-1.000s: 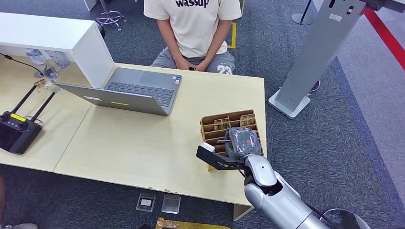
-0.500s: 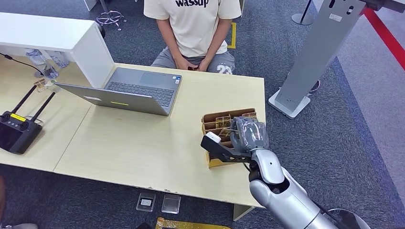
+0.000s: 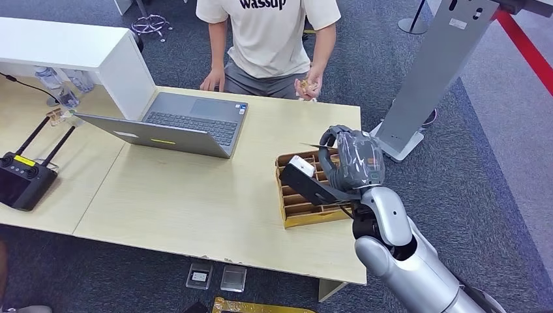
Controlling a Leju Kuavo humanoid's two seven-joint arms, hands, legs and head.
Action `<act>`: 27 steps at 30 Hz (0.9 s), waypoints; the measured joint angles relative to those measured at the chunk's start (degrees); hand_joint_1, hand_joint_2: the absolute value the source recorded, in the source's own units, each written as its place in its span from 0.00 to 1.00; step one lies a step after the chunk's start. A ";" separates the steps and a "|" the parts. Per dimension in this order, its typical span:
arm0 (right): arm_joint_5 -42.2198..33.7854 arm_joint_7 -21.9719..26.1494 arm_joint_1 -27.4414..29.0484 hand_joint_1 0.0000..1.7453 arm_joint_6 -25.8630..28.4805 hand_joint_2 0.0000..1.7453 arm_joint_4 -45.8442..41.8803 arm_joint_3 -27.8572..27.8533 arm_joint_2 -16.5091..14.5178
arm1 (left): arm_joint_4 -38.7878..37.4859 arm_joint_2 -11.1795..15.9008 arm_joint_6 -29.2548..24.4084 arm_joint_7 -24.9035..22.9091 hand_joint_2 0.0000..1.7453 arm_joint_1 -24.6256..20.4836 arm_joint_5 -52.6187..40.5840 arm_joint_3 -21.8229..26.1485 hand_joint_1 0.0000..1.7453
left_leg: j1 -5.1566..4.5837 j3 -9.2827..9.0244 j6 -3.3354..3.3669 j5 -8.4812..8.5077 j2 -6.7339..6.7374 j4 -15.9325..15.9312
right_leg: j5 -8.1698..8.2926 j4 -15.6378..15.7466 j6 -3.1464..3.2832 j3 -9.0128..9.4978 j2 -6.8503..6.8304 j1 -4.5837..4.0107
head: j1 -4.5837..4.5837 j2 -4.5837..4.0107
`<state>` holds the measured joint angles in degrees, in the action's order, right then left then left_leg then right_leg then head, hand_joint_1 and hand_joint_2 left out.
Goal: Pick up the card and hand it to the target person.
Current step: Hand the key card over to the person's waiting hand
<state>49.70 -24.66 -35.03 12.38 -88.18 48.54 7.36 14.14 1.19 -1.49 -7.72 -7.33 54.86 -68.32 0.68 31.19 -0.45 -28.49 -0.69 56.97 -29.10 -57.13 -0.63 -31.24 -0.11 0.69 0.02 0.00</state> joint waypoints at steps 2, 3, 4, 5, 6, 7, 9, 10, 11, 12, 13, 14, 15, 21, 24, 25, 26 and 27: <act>-0.59 1.75 -0.17 0.88 1.25 1.00 1.09 0.05 -0.71 | 0.04 -0.03 0.11 -0.23 1.00 -0.14 -0.20 0.00 0.00 | 0.00 0.01 0.00 0.00 0.00 0.00 | 0.00 0.00 0.00 0.01 0.00 0.00 | 0.02 0.00; -0.94 2.81 -0.40 0.88 2.13 1.00 2.20 0.10 -1.20 | 0.07 -0.05 0.17 -0.43 1.00 -0.24 -0.37 0.00 0.00 | 0.00 0.01 0.00 0.00 0.00 0.00 | 0.00 -0.01 0.00 0.01 0.00 0.00 | 0.03 0.00; -1.32 3.85 -0.73 0.88 3.03 1.00 3.58 0.17 -1.74 | 0.11 -0.09 0.22 -0.64 1.00 -0.38 -0.55 -0.01 0.00 | 0.00 0.01 0.00 0.00 0.00 0.00 | 0.00 -0.01 0.00 0.01 0.00 0.00 | 0.03 0.00; -1.64 4.95 -1.07 0.88 4.08 1.00 5.27 0.26 -2.30 | 0.16 -0.13 0.28 -0.85 1.00 -0.50 -0.74 -0.01 0.00 | 0.00 0.01 0.00 0.01 0.00 0.00 | 0.00 -0.01 0.00 0.01 -0.01 0.00 | 0.03 0.00; -1.90 6.13 -1.39 0.88 5.29 1.00 6.94 0.33 -2.85 | 0.20 -0.17 0.40 -0.99 1.00 -0.60 -0.93 -0.02 0.00 | 0.00 0.01 0.00 0.01 0.00 0.00 | 0.00 -0.01 0.00 0.02 -0.01 0.00 | 0.04 0.00; -2.16 7.46 -1.67 0.88 6.66 1.00 8.58 0.39 -3.37 | 0.23 -0.22 0.54 -1.10 1.00 -0.70 -1.16 -0.03 0.00 | 0.00 0.01 0.00 0.01 -0.01 0.00 | 0.00 -0.02 0.00 0.01 -0.02 0.00 | 0.06 0.00; -2.72 10.58 -2.32 0.88 9.80 1.00 12.11 0.44 -4.42 | 0.24 -0.32 0.85 -1.21 1.00 -0.90 -1.64 -0.09 0.00 | 0.00 0.02 0.00 0.01 -0.01 0.00 | 0.00 -0.02 0.00 0.01 -0.02 0.00 | 0.05 0.00; -3.04 12.17 -2.74 0.88 11.31 1.00 14.06 0.43 -4.98 | 0.24 -0.37 0.98 -1.26 1.00 -1.01 -1.82 -0.14 0.00 | 0.00 0.02 0.00 0.01 -0.01 0.00 | 0.00 -0.02 0.00 0.00 -0.02 0.00 | 0.03 0.00; -3.37 13.64 -3.13 0.88 12.64 1.00 15.92 0.40 -5.51 | 0.25 -0.42 1.10 -1.29 1.00 -1.10 -1.95 -0.19 0.00 | 0.00 0.02 0.00 0.01 -0.01 0.00 | 0.00 -0.02 0.00 0.00 -0.03 0.00 | 0.00 0.00; -3.64 14.99 -3.50 0.88 13.84 1.00 17.71 0.38 -6.04 | 0.25 -0.48 1.20 -1.31 1.00 -1.17 -2.04 -0.23 0.00 | 0.00 0.03 0.00 0.01 -0.01 0.00 | 0.00 -0.02 0.00 -0.01 -0.03 0.00 | 0.01 0.00; -3.88 16.16 -3.80 0.88 14.88 1.00 19.34 0.35 -6.54 | 0.25 -0.52 1.27 -1.32 1.00 -1.22 -2.13 -0.24 0.00 | 0.00 0.03 0.00 0.01 -0.01 0.00 | 0.00 -0.02 0.00 -0.01 -0.03 0.00 | 0.01 0.00; -4.02 17.05 -4.06 0.88 15.70 1.00 20.95 0.31 -7.01 | 0.25 -0.56 1.31 -1.33 1.00 -1.26 -2.24 -0.24 0.00 | 0.00 0.03 0.00 0.01 -0.01 0.00 | 0.00 -0.02 0.00 -0.02 -0.03 0.00 | 0.01 0.00; -4.12 17.71 -4.27 0.88 16.30 1.00 22.43 0.24 -7.48 | 0.24 -0.61 1.31 -1.33 1.00 -1.28 -2.32 -0.25 0.00 | 0.00 0.04 0.00 0.01 -0.01 0.00 | 0.00 -0.02 0.00 -0.02 -0.03 0.00 | 0.00 0.00; -4.49 19.64 -4.69 0.88 17.89 1.00 28.74 -0.09 -9.82 | 0.24 -0.81 1.41 -1.22 1.00 -1.30 -2.40 -0.24 0.00 | 0.00 0.04 0.00 0.01 0.00 0.00 | 0.00 -0.02 0.00 -0.03 -0.02 0.00 | 0.00 0.00; -4.76 19.94 -4.81 0.66 18.17 1.00 30.64 -0.15 -10.63 | 0.24 -0.81 1.64 -0.99 1.00 -1.28 -2.40 -0.24 0.00 | 0.00 0.03 0.00 0.01 0.00 0.00 | 0.00 -0.02 0.00 -0.03 -0.02 0.00 | 0.01 0.00; -4.82 19.98 -4.85 0.44 18.24 1.00 31.22 -0.16 -10.84 | 0.24 -0.81 1.79 -0.91 1.00 -1.27 -2.40 -0.24 0.00 | 0.00 0.03 0.00 0.01 0.00 0.00 | 0.00 -0.02 0.00 -0.03 -0.02 0.00 | 0.01 0.00; -4.87 20.00 -4.87 0.22 18.28 1.00 31.69 -0.17 -11.01 | 0.24 -0.81 1.98 -0.83 1.00 -1.26 -2.41 -0.24 0.00 | 0.00 0.03 0.00 0.01 0.00 0.00 | 0.00 -0.01 0.00 -0.03 -0.02 0.00 | 0.02 0.00; -4.92 20.02 -4.88 0.00 18.31 1.00 32.09 -0.17 -11.15 | 0.24 -0.81 2.19 -0.75 1.00 -1.25 -2.45 -0.24 0.00 | 0.00 0.03 0.00 0.01 0.00 0.01 | 0.00 -0.02 0.00 -0.03 -0.02 0.00 | 0.03 0.00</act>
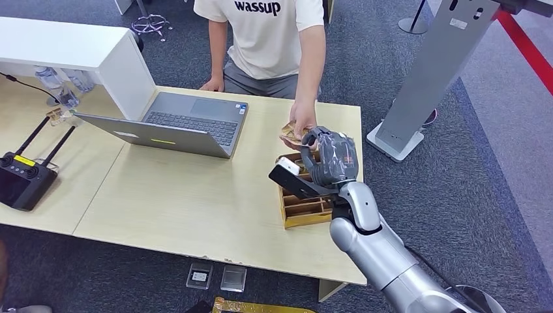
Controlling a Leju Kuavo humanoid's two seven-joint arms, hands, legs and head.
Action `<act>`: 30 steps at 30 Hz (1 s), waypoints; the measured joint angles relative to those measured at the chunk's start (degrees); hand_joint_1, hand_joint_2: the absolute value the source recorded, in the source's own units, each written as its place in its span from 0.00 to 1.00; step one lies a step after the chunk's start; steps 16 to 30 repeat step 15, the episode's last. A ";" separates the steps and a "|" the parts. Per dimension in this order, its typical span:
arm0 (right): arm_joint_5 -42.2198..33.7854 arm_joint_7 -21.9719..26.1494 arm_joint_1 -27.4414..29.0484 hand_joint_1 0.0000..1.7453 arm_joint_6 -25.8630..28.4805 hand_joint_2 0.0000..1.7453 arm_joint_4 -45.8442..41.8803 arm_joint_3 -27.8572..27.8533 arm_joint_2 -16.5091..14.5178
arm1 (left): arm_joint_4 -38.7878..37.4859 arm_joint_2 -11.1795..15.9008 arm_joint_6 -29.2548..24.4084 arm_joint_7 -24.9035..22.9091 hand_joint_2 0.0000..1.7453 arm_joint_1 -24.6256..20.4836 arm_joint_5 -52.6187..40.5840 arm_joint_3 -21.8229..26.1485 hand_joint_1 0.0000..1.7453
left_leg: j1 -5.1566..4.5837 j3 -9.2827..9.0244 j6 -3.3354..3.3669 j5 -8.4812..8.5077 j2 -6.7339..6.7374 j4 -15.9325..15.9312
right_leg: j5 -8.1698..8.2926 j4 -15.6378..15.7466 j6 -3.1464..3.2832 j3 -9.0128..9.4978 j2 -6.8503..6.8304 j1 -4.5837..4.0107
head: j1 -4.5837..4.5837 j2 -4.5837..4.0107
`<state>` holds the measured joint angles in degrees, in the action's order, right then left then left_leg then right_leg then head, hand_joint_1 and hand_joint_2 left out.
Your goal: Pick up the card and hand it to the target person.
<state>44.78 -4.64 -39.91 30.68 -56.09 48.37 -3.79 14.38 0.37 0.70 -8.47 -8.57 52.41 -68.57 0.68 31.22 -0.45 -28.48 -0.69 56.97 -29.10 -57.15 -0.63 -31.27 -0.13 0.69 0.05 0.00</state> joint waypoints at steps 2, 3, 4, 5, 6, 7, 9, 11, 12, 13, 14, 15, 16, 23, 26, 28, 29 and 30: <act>-0.01 -0.02 0.01 0.00 0.01 1.00 0.53 0.00 -0.17 | 0.00 0.00 0.22 0.10 0.75 0.01 -0.16 0.00 0.00 | 0.00 0.00 0.00 0.00 0.00 0.00 | 0.00 0.00 0.00 0.00 0.00 0.00 | 0.01 0.00; 0.00 -0.05 0.01 0.00 0.00 1.00 0.73 0.00 -0.24 | 0.00 0.00 0.26 0.15 0.50 0.01 -0.24 0.00 0.00 | 0.00 0.00 0.00 0.00 0.00 0.00 | 0.00 0.00 0.00 0.00 0.00 0.00 | 0.01 0.00; 0.01 -0.13 0.01 0.00 0.00 1.00 0.92 0.00 -0.28 | 0.00 0.00 0.29 0.23 0.25 0.01 -0.28 0.00 0.00 | 0.00 0.00 0.00 0.00 0.00 0.00 | 0.00 0.00 0.00 -0.01 0.00 0.00 | 0.01 0.00; 0.02 -0.22 0.02 0.00 0.00 1.00 1.07 0.00 -0.31 | 0.00 0.00 0.31 0.33 0.00 0.02 -0.25 0.00 0.00 | 0.00 0.00 0.00 0.00 0.00 0.00 | 0.00 0.00 0.00 -0.01 0.00 0.00 | 0.01 0.00; 0.02 -0.32 0.02 0.00 0.00 1.00 1.20 0.00 -0.33 | 0.00 0.00 0.32 0.43 0.00 0.03 -0.20 0.00 0.00 | 0.00 0.00 0.00 0.00 0.00 0.00 | 0.00 0.00 0.00 -0.01 0.00 0.00 | 0.01 0.00; 0.00 -0.42 0.03 0.00 -0.01 1.00 1.31 -0.01 -0.35 | 0.00 0.00 0.33 0.50 0.00 0.04 -0.15 0.00 0.00 | 0.00 0.00 0.00 0.00 0.00 0.00 | 0.00 0.00 0.00 -0.01 0.00 0.00 | 0.00 0.00; -0.31 -0.50 0.07 0.00 -0.02 1.00 1.43 -0.03 -0.35 | 0.00 0.00 0.23 0.53 0.00 0.06 -0.11 0.00 0.00 | 0.00 0.00 0.00 0.00 0.00 0.00 | 0.00 0.00 0.00 -0.02 0.00 0.00 | -0.02 0.00; -1.71 -0.20 0.26 0.00 -0.04 1.00 1.41 -0.17 -0.34 | 0.00 0.00 -0.04 0.52 0.00 0.10 -0.11 0.00 0.00 | 0.00 -0.01 0.00 0.00 0.01 0.00 | 0.00 0.00 0.00 -0.01 0.00 0.00 | -0.03 0.00; -2.85 0.14 0.48 0.00 -0.10 1.00 1.30 -0.30 -0.33 | 0.00 0.01 -0.16 0.52 0.00 0.14 -0.11 0.00 0.00 | 0.00 -0.01 0.00 0.00 0.01 0.00 | 0.00 0.00 0.00 -0.01 0.00 0.00 | -0.03 0.00; -4.51 0.83 0.78 0.00 -0.33 1.00 1.13 -0.49 -0.31 | 0.00 0.01 -0.28 0.52 0.00 0.20 -0.10 0.00 0.00 | 0.00 -0.02 0.00 0.00 0.01 0.00 | 0.00 0.00 0.00 -0.02 0.01 0.00 | -0.02 0.00; -6.79 1.84 1.18 0.00 -0.78 1.00 0.84 -0.76 -0.28 | 0.00 0.02 -0.41 0.53 0.00 0.27 -0.07 0.00 0.00 | 0.00 -0.02 0.00 0.00 0.01 0.00 | 0.00 0.00 0.00 -0.02 0.01 0.00 | -0.02 0.00; -7.88 2.33 1.39 0.00 -1.01 1.00 0.69 -0.89 -0.27 | 0.00 0.02 -0.46 0.53 0.00 0.31 -0.05 0.00 0.00 | 0.00 -0.02 0.00 0.00 0.01 0.00 | 0.00 0.01 0.00 -0.02 0.02 0.00 | -0.02 0.00; -7.88 2.33 1.39 0.00 -1.01 1.00 0.69 -0.89 -0.27 | 0.00 0.02 -0.46 0.53 0.00 0.31 -0.05 0.00 0.00 | 0.00 -0.02 0.00 0.00 0.01 0.00 | 0.00 0.01 0.00 -0.02 0.02 0.00 | -0.02 0.00; -7.88 2.33 1.39 0.00 -1.01 1.00 0.69 -0.89 -0.27 | 0.00 0.02 -0.46 0.53 0.00 0.31 -0.05 0.00 0.00 | 0.00 -0.02 0.00 0.00 0.01 0.00 | 0.00 0.01 0.00 -0.02 0.02 0.00 | -0.02 0.00; -7.88 2.33 1.39 0.00 -1.01 1.00 0.69 -0.89 -0.27 | 0.00 0.02 -0.46 0.53 0.00 0.31 -0.05 0.00 0.00 | 0.00 -0.02 0.00 0.00 0.01 0.00 | 0.00 0.01 0.00 -0.02 0.02 0.00 | -0.02 0.00; -7.88 2.33 1.39 0.00 -1.01 1.00 0.69 -0.89 -0.27 | 0.00 0.02 -0.46 0.53 0.00 0.31 -0.05 0.00 0.00 | 0.00 -0.02 0.00 0.00 0.01 0.00 | 0.00 0.01 0.00 -0.02 0.02 0.00 | -0.02 0.00; -7.88 2.33 1.39 0.00 -1.01 1.00 0.69 -0.89 -0.27 | 0.00 0.02 -0.46 0.53 0.00 0.31 -0.05 0.00 0.00 | 0.00 -0.02 0.00 0.00 0.01 0.00 | 0.00 0.01 0.00 -0.02 0.02 0.00 | -0.02 0.00; -7.88 2.33 1.39 0.00 -1.01 1.00 0.69 -0.89 -0.27 | 0.00 0.02 -0.46 0.53 0.00 0.31 -0.05 0.00 0.00 | 0.00 -0.02 0.00 0.00 0.01 0.00 | 0.00 0.01 0.00 -0.02 0.02 0.00 | -0.02 0.00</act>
